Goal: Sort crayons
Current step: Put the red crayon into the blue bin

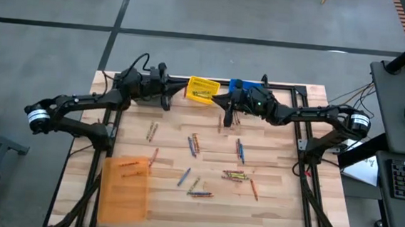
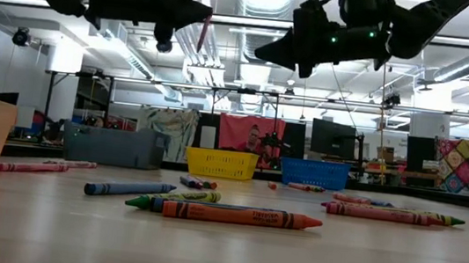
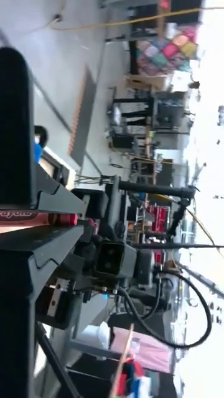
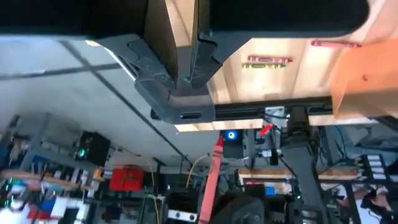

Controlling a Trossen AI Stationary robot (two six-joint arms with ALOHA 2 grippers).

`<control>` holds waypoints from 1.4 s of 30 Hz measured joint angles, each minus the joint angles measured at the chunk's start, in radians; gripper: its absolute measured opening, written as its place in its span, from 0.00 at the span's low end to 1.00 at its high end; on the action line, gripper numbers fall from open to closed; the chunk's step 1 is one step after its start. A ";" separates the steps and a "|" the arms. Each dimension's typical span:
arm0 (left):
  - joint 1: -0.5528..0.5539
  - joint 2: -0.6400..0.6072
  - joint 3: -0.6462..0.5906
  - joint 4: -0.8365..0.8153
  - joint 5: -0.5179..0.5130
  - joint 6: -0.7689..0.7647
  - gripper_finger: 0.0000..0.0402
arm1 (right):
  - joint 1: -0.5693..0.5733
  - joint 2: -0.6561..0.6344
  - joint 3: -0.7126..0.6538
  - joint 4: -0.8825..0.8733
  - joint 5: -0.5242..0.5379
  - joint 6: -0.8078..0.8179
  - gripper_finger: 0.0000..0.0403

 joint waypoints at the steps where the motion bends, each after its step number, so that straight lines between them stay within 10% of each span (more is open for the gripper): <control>1: 0.000 -0.001 0.000 -0.012 -0.003 -0.015 0.00 | -0.002 -0.006 0.009 -0.025 0.000 0.016 0.08; 18: -0.002 -0.016 0.059 -0.037 -0.002 -0.056 0.00 | -0.038 -0.019 0.338 -0.941 0.002 -0.016 0.08; 42: 0.000 0.295 0.220 0.068 0.078 0.013 0.00 | -0.115 0.045 0.269 -0.447 -0.165 -0.039 0.15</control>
